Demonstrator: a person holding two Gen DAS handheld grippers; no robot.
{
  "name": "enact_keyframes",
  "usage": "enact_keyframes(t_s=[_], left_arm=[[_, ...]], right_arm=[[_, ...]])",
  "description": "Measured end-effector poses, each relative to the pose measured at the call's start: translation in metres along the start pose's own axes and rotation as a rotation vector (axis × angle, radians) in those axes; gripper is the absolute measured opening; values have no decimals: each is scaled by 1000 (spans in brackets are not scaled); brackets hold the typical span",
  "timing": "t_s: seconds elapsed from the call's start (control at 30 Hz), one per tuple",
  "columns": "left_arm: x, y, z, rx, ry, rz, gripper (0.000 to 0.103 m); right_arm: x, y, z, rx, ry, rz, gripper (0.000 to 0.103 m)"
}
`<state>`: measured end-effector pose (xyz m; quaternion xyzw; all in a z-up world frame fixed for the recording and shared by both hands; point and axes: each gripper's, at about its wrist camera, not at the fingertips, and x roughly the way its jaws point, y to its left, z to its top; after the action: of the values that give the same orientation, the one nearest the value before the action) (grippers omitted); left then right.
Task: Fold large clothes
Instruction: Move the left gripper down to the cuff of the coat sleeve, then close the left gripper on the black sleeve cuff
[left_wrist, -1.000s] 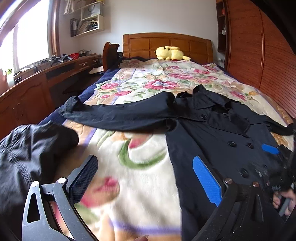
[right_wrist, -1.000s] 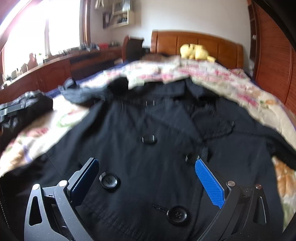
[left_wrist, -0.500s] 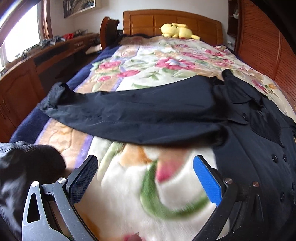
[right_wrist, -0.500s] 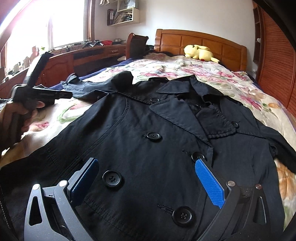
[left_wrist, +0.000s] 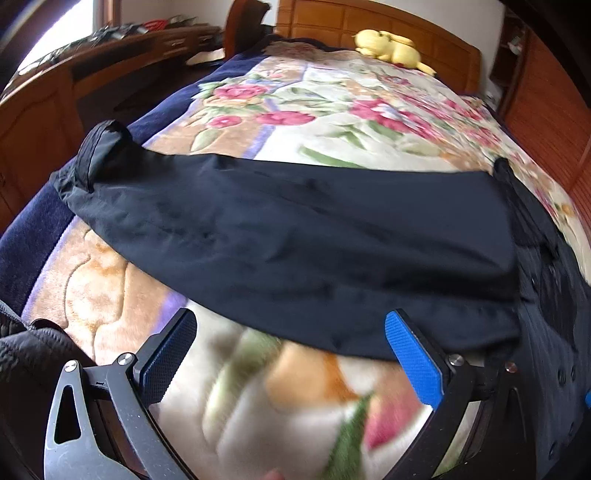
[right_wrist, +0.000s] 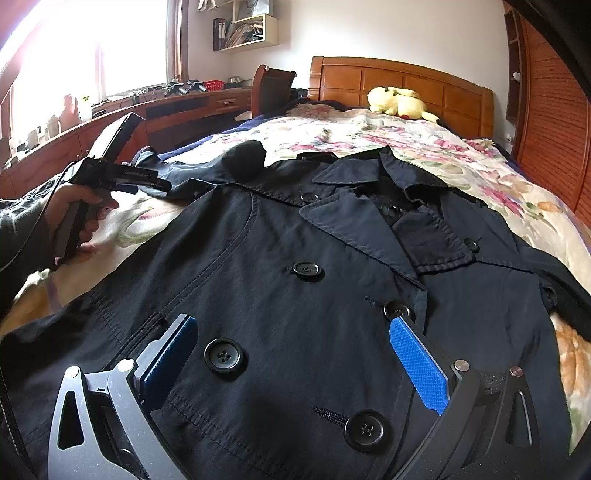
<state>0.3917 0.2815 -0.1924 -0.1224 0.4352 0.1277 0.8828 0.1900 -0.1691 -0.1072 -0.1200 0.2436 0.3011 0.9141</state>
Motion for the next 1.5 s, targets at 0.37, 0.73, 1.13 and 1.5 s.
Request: enact_keyframes(t_s=[0.37,0.73,1.13,1.5], left_arm=[[19,26,11,-126,25,-51,53],[-45,-51,18,102,-65,-51,4],[-145,-148,-66,332,-93,-148,9],[-183,-133,-86,351,-149,-126,39]], right_arm=[[1,0,0,0,1,2,103],[0,1,-2,0,-6,-1,103],[-2,2,-2,-2,-14,-6,103],[-4,4,-2,-12,-13,-9,103]])
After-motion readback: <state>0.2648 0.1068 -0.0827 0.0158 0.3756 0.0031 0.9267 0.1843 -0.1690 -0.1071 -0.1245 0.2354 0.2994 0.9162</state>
